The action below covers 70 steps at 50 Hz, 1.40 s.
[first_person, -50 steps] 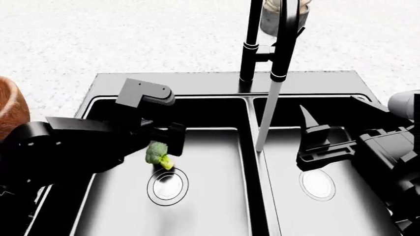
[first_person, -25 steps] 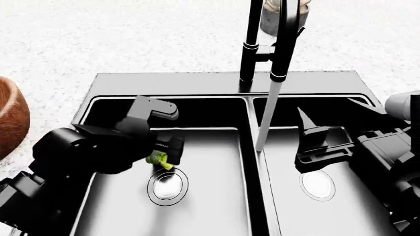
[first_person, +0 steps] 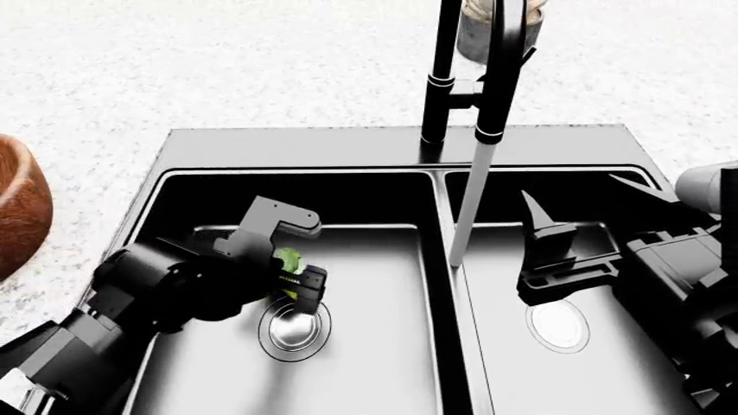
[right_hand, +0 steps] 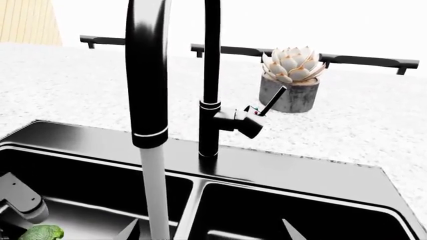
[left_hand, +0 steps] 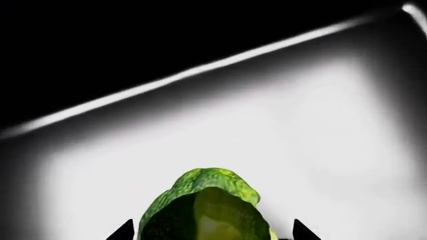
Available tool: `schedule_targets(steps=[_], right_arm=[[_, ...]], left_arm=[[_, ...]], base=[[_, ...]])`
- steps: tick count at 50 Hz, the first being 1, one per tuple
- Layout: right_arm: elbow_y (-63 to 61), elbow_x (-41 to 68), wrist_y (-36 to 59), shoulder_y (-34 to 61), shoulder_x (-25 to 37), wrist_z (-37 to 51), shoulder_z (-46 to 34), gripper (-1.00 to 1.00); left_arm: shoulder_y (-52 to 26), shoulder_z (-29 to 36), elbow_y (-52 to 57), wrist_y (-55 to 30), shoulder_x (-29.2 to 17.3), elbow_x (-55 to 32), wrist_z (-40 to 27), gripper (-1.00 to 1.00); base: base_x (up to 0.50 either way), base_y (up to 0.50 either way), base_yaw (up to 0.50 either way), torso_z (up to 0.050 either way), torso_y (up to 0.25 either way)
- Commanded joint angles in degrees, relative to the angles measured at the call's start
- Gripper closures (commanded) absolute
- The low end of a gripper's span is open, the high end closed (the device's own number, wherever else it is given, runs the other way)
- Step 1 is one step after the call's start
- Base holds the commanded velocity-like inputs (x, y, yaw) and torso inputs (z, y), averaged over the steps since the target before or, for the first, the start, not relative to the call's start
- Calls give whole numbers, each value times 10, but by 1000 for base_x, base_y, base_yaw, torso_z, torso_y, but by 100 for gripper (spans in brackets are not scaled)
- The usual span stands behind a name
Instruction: Pick the oranges and tangerines from the sink and place them in one bowl. Place the broccoli in the other bowl. Then turn off the sink faucet.
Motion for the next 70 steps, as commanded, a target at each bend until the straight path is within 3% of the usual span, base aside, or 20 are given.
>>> schedule_targets(steps=[1,3,4,13,22,32,37,45,50,56,70], right_arm=[[2,-3,-1,-3,0,-4,0,-100],[2,-1,0,-1,1,-2,0,-100],[1,-1,-1,-1,1,-2,0,-100],[2,0,1,3,-1,-2,-4,-100],[7,-2,5,13,-6,-2,-11,-100],[20,-22,11,25,-20,-15,-25,-100],[24,-27,12,31,-22,-17,-27,-100],[26,-47,6,22,-25,-27,-25,-100],[31,-60,9,26,-31,-35,-33,-100],[29,-66,7,26,-33,-33,-33,-100],[33,-65,10,34,-41,-24,-42,-100]], left_arm=[[6,11,-15,-1,5,6,16,-100],[6,10,-14,0,4,6,13,-100],[6,8,-11,0,4,5,7,100],[-3,-18,23,-7,-17,-17,-24,100],[-7,-61,120,-16,-68,-58,-73,100],[-10,-123,325,-40,-146,-147,-161,100],[-38,-152,369,-47,-168,-182,-178,100],[-15,-199,496,-14,-192,-249,-237,100],[-8,-230,557,-3,-233,-293,-264,100],[-8,-245,592,-1,-260,-327,-284,100],[15,-254,610,18,-272,-336,-292,100]], base=[[0,0,0,0,0],[0,0,0,0,0],[0,0,0,0,0],[0,0,0,0,1],[0,0,0,0,0],[0,0,0,0,0],[0,0,0,0,2],[0,0,0,0,0],[0,0,0,0,0],[0,0,0,0,0],[-57,1,0,0,1]])
